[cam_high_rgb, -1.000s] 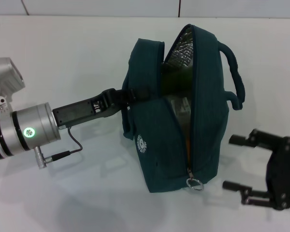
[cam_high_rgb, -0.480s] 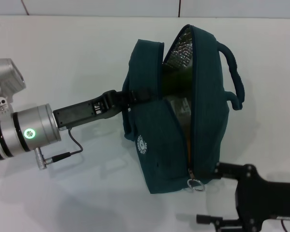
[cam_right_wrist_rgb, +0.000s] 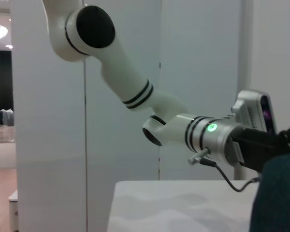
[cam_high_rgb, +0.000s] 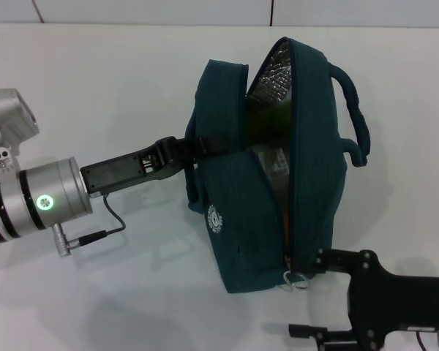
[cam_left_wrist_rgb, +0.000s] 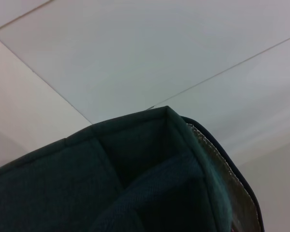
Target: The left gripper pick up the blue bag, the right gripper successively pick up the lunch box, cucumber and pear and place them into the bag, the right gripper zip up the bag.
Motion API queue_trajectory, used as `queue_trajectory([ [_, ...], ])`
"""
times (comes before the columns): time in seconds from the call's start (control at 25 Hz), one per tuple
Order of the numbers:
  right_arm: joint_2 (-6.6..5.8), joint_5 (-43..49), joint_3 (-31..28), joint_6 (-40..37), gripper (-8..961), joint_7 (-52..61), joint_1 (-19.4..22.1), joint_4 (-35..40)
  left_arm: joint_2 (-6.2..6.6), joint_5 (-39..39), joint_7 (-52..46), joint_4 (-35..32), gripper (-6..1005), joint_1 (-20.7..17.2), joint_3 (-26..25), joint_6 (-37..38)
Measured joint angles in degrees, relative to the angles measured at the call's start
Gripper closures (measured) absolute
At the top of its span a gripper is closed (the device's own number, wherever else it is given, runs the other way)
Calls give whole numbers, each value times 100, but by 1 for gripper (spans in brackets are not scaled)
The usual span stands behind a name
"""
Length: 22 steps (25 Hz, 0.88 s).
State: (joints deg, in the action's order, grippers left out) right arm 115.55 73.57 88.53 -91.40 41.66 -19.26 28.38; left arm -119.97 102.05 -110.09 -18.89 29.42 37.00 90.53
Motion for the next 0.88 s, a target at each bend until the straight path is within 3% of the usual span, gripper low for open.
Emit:
queue_trajectory([
  [0.88, 9, -823, 100, 194, 237, -50, -31, -27, 9, -3, 14, -24, 931, -94, 61, 11],
])
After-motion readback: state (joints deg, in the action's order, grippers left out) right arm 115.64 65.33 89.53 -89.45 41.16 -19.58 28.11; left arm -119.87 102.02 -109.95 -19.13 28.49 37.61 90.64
